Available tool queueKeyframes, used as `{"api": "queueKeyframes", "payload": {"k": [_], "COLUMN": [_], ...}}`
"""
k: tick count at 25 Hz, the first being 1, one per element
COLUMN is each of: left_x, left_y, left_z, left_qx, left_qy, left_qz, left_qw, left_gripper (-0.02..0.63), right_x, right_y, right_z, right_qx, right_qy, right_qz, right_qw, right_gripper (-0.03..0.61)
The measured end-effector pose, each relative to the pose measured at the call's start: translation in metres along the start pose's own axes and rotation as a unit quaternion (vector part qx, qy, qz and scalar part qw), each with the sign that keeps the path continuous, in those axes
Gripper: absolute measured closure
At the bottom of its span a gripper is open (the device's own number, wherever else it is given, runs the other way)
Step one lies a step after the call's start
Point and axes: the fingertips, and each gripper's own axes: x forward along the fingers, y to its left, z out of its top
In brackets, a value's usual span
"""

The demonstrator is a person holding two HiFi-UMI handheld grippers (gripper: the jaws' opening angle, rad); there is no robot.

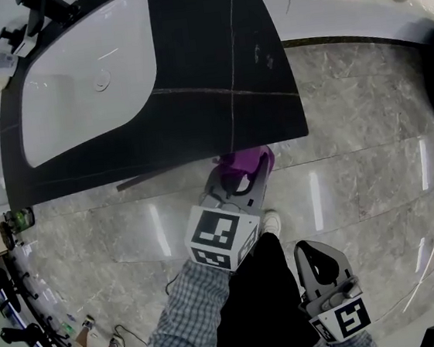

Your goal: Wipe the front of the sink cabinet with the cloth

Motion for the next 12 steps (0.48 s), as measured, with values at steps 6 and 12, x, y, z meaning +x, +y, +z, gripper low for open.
{"api": "queueKeyframes", "payload": {"k": [6, 12], "left_x": [0.019, 0.042], "left_y": [-0.028, -0.058], "left_z": [-0.003, -0.016], "left_qx": [0.027, 0.069], "left_qy": [-0.004, 0.013], "left_qz": [-0.053, -0.104], "left_qw": [0.9982, 0.9921], "left_gripper": [0.543, 0.543], "right_x": [-0.001, -0.003], "right_y": [-0.004, -0.001], "right_z": [0.002, -0.004], "right_qx": [-0.006, -0.004], "right_qy": [-0.001, 0.006], "right_qz": [-0.003, -0.001], "right_qw": [1.0, 1.0], "right_gripper": [0.56, 0.56]}}
